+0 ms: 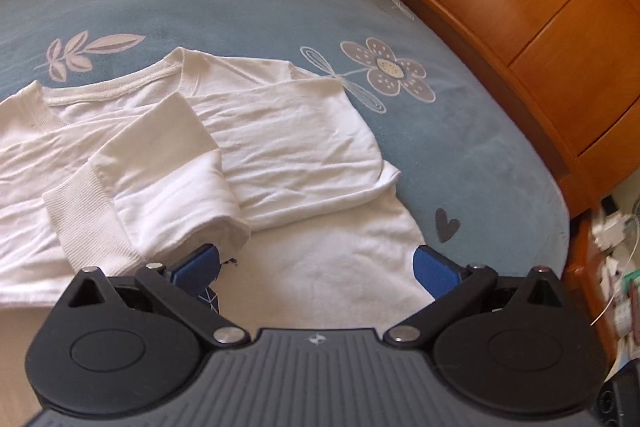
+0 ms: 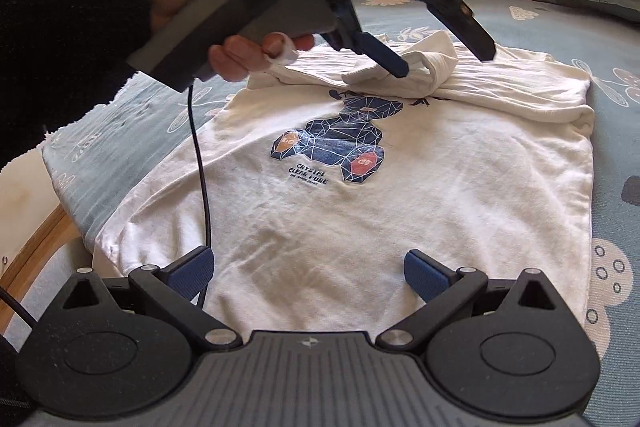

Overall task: Fold clothes
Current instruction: 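Lay the sleeve on the body and open the left gripper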

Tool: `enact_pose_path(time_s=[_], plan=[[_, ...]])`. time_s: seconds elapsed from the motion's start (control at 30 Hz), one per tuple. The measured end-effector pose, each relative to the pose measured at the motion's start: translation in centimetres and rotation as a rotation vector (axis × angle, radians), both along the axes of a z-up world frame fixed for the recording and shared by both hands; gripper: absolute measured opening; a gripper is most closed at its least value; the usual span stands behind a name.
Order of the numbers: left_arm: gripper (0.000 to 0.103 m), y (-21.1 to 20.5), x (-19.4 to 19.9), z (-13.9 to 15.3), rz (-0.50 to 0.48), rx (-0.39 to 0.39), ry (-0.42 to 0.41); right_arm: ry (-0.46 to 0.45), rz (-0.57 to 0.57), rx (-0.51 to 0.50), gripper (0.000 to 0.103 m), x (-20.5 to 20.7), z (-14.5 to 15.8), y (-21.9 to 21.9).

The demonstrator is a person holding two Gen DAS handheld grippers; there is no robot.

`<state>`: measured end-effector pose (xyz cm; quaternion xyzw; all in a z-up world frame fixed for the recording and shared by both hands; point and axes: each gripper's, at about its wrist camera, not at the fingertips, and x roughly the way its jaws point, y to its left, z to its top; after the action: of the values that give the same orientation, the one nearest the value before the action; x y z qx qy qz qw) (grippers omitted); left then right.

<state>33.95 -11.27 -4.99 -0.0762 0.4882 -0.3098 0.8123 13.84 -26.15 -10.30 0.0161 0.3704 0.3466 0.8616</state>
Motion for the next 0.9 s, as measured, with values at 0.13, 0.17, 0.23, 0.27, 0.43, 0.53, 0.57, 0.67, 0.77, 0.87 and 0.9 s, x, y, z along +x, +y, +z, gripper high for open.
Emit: enact_pose_path(time_s=[0.13,0.17,0.23,0.27,0.43,0.53,0.57,0.67,0.77,0.87,0.9], plan=[[0.102,3.1,2.0,0.5,0.169,-0.049,-0.013,-0.003,-0.047,0.031,0.103,0.3,0.3,-0.9],[0.102,3.8,2.7,0.3,0.222,-0.063,-0.001,0.002,-0.063,0.042,0.103,0.4,0.4,-1.2],[0.102,5.2,3.8,-0.5,0.314,-0.084,0.026,0.011,-0.095,0.066,0.103,0.7,0.4,-1.8],[0.102,5.9,4.2,-1.0,0.356,-0.085,0.038,0.02,-0.109,0.074,0.103,0.9,0.4,-2.0],[0.102,7.9,4.7,-2.9,0.458,-0.07,0.08,0.05,-0.151,0.085,0.103,1.5,0.1,-2.5],[0.102,7.9,5.1,-4.0,0.467,-0.12,0.151,0.054,-0.151,0.074,0.103,1.6,-0.1,-2.4],[0.102,7.7,5.2,-4.1,0.464,-0.142,0.169,0.053,-0.15,0.07,0.103,1.7,-0.1,-2.3],[0.102,6.0,6.1,-3.8,0.443,-0.237,0.197,0.047,-0.15,0.062,0.103,1.7,-0.1,-2.2],[0.102,2.9,7.1,-2.7,0.372,-0.294,0.197,0.051,-0.156,0.059,0.103,1.7,-0.2,-2.2],[0.102,-1.1,7.7,-1.5,0.252,-0.323,0.189,0.053,-0.157,0.058,0.103,1.8,-0.3,-2.2],[0.102,-2.3,7.6,-1.1,0.212,-0.324,0.179,0.052,-0.156,0.056,0.103,1.8,-0.4,-2.1]])
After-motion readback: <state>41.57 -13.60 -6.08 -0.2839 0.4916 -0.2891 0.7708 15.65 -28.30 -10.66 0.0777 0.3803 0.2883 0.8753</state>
